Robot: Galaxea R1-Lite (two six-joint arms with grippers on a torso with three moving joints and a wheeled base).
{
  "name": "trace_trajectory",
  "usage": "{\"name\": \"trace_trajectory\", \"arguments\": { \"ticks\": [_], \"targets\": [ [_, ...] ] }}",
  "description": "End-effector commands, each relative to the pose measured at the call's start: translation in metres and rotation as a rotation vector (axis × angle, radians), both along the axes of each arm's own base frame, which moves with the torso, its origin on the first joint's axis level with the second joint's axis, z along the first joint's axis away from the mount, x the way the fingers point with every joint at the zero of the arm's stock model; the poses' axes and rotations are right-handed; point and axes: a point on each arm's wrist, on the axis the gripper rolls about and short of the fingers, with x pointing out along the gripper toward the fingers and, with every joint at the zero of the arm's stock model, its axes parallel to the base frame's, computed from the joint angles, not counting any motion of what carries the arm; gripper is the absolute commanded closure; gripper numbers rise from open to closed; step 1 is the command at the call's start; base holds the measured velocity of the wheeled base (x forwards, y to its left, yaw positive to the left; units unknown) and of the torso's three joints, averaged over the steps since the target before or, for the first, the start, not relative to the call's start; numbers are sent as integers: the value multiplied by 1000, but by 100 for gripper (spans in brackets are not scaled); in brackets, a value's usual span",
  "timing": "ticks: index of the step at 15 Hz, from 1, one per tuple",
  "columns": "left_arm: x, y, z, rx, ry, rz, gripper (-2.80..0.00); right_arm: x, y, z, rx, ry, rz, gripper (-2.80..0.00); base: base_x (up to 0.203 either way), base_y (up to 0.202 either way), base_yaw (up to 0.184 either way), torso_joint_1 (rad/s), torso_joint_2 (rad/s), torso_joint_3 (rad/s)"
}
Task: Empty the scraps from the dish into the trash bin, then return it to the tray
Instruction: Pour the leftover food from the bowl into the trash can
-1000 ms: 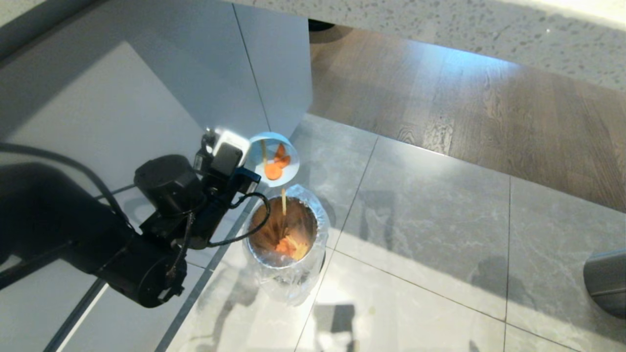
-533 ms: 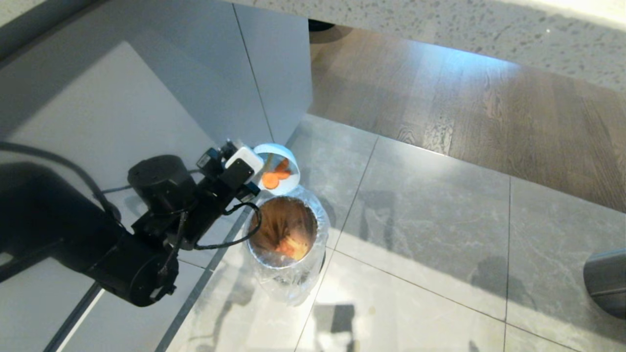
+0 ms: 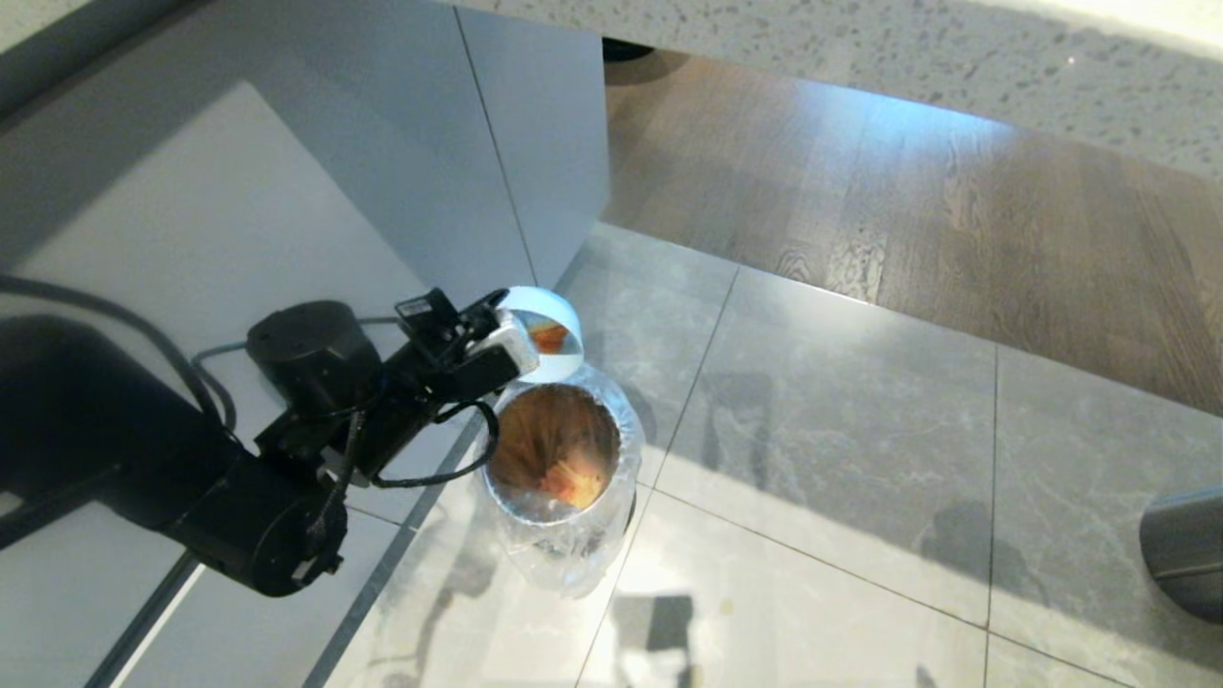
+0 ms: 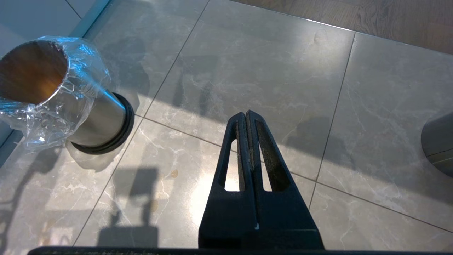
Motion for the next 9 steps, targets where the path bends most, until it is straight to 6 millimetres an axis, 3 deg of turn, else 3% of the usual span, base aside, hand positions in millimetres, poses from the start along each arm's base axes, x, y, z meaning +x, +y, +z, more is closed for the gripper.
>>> {"name": "trace_trajectory", "arguments": {
  "ticks": [1,5,9],
  "targets": [
    [1,2,2,74,-47,23,0,0,0,0,1,0,0,0,0,0,0,0,0,0],
    [2,5,4,219,-118,96,0,0,0,0,1,-1,0,0,0,0,0,0,0,0],
    [-6,2,21,170,-180,150,0,0,0,0,1,-1,0,0,0,0,0,0,0,0]
  ]
}}
